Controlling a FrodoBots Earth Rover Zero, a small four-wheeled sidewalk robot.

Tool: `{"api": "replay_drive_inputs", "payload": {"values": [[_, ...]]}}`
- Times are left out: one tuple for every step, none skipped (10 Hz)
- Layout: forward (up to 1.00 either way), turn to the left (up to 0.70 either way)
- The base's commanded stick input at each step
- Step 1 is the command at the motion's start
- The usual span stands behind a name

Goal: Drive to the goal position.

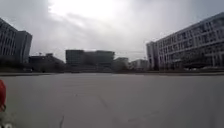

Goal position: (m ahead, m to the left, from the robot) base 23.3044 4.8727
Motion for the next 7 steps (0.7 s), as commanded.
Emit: {"api": "replay_drive_inputs", "payload": {"values": [[1.00,0.00],[1.00,0.00],[1.00,0.00],[1.00,0.00],[1.00,0.00],[1.00,0.00],[1.00,0.00]]}}
